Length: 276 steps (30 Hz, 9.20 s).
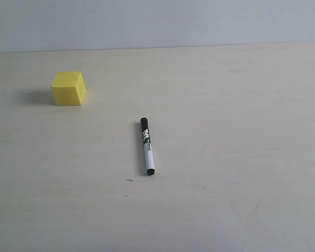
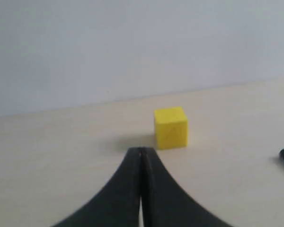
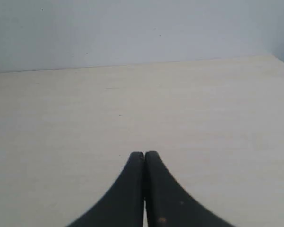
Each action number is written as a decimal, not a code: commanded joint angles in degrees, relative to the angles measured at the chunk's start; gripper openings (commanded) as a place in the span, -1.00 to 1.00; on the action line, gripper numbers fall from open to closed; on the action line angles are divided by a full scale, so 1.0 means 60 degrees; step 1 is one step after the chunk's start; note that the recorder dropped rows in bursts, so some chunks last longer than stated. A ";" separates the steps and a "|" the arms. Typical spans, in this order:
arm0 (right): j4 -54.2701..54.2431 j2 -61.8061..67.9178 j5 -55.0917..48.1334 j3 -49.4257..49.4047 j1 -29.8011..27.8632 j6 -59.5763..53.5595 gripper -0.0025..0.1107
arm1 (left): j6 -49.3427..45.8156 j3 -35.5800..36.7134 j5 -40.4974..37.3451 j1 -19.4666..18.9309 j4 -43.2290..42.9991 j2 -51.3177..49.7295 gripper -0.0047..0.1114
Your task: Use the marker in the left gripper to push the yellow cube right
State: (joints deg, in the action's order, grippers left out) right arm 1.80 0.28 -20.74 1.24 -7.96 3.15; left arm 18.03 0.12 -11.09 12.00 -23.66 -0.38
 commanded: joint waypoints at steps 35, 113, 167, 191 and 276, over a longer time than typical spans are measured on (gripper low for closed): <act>0.0009 -0.0046 0.0024 -0.0036 -0.0075 -0.0019 -0.96 | 0.0053 -1.0961 -0.5609 0.2139 0.4802 -1.4458 -0.92; 0.0009 -0.0046 0.0024 -0.0036 -0.0075 -0.0019 -0.96 | 0.0057 -1.2093 -0.9811 0.3944 -0.0492 -1.3521 -0.92; 0.0009 -0.0046 0.0024 -0.0036 -0.0075 -0.0019 -0.96 | -1.5570 -1.5931 -0.5019 -0.2718 0.1411 -2.1364 -0.92; 0.0009 -0.0046 0.0024 -0.0036 -0.0075 -0.0019 -0.96 | -1.3924 -1.5680 -0.6307 -0.0776 0.1064 -2.1227 -0.92; 0.0009 -0.0046 0.0024 -0.0036 -0.0075 -0.0019 -0.96 | -0.9393 -1.5680 -0.6235 0.1606 0.0113 -2.1164 -0.92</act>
State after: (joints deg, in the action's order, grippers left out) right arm 1.80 0.28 -20.74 1.24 -7.96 3.15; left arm -38.96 -94.10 -48.08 22.21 -23.59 -128.11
